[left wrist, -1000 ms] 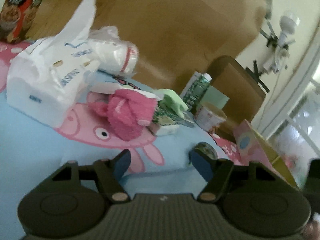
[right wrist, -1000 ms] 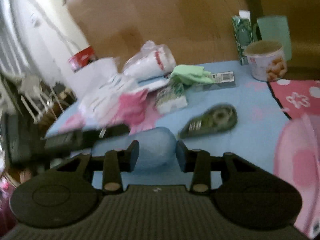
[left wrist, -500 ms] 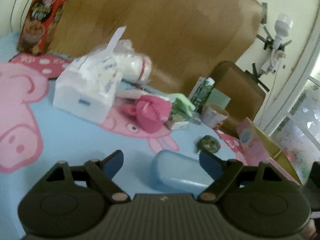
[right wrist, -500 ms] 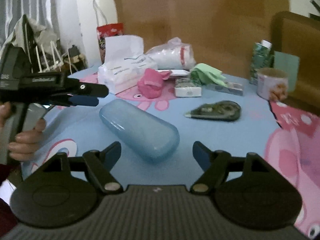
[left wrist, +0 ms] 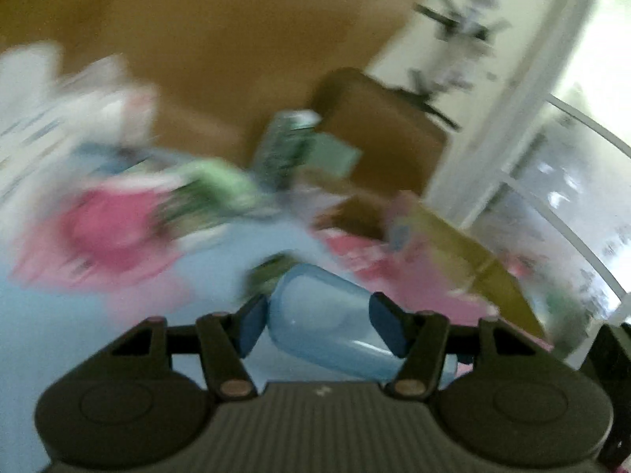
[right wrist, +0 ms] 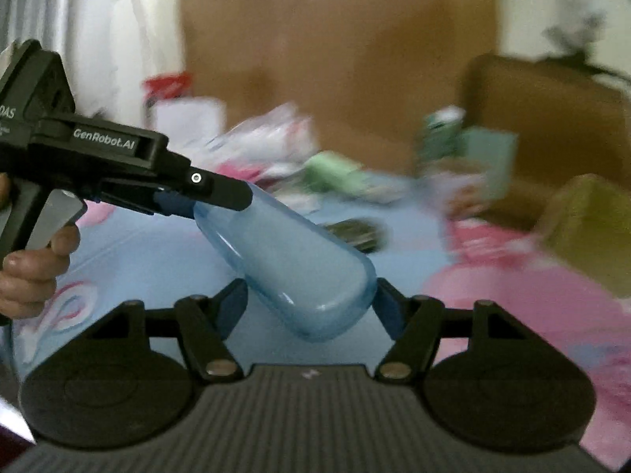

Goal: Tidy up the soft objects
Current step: 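Grasp the blue glasses case with the left gripper and lift, then lower the blue glasses case into the gold tin and open the left gripper, then reach to the pink fuzzy sock and grasp it with the left gripper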

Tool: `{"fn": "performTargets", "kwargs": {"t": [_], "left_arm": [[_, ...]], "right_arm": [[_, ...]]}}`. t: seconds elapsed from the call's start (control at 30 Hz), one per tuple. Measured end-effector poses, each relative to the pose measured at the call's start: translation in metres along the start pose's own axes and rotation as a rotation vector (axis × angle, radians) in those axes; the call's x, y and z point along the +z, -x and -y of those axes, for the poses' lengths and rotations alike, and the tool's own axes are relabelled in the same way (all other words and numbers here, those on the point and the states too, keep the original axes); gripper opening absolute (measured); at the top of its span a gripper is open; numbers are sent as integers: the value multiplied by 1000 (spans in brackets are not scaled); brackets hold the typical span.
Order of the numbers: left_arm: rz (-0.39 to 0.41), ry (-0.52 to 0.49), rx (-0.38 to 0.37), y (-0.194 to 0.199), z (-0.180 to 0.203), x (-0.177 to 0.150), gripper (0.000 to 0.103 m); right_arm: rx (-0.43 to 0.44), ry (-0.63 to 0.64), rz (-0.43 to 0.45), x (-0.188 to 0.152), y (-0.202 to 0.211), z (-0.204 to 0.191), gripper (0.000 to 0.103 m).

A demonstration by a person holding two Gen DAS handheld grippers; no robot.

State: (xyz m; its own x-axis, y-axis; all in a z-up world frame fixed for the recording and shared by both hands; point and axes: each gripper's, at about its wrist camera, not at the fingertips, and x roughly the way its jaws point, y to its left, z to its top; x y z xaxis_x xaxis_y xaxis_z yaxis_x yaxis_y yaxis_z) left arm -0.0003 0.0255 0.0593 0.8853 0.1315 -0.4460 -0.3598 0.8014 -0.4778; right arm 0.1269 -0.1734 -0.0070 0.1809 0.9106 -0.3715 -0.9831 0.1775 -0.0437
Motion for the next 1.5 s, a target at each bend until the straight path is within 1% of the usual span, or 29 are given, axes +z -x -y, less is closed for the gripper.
{"fn": "performTargets", "kwargs": {"t": [0.1,0.17,0.27,0.33,0.4,0.47,0.5,0.53,0.6,0.7,0.83,0.9,0.97,1.07,1.2,1.27,1.37,1.4,1.5], "left_arm": [[4,-99,-59,-35,50,21,58],[2,-158,-94,-62,84,31,58],[-16,-225,-131,-105,128,39,59],[-31,-261,-135,-132,151,39,59],[-49,-313,-107,-158,170,33,58],[-73,-392,-57,-182,189,24,57],[-79,-430,-18,-192,197,19,61],[-81,-466,27,-201,203,13,63],[-75,-509,86,-210,209,6,72],[-50,-538,143,-209,211,0,83],[-20,-567,191,-195,204,0,86],[-12,-556,205,-185,199,2,86],[4,-524,193,-169,190,3,86],[31,-471,164,-136,167,-5,87],[16,-413,170,-96,122,-21,87],[2,-383,204,-77,93,-30,87],[-6,-333,297,-47,47,-41,87],[-3,-313,333,-36,32,-43,87],[29,-251,448,-2,-10,-48,87]], "right_arm": [[-129,-21,71,2,28,30,71],[-205,-63,103,2,45,57,71],[-287,-132,122,-2,61,94,71],[-337,-168,122,-7,68,119,71],[-384,-190,108,-11,67,136,71],[-437,-203,80,-14,64,153,70],[-462,-209,70,-15,61,159,65],[-478,-218,63,-15,56,164,63],[-489,-240,53,-14,45,171,63],[-469,-241,38,-13,28,170,64],[-463,-242,59,-15,25,165,64],[-461,-261,82,-16,32,160,64],[-464,-282,113,-15,42,156,64],[-471,-291,155,-14,55,146,64],[-449,-290,182,-9,61,133,64],[-412,-279,185,-2,57,124,64],[-333,-245,184,12,43,103,64],[-298,-235,179,16,37,96,64],[-144,-230,130,29,7,72,63]]}}
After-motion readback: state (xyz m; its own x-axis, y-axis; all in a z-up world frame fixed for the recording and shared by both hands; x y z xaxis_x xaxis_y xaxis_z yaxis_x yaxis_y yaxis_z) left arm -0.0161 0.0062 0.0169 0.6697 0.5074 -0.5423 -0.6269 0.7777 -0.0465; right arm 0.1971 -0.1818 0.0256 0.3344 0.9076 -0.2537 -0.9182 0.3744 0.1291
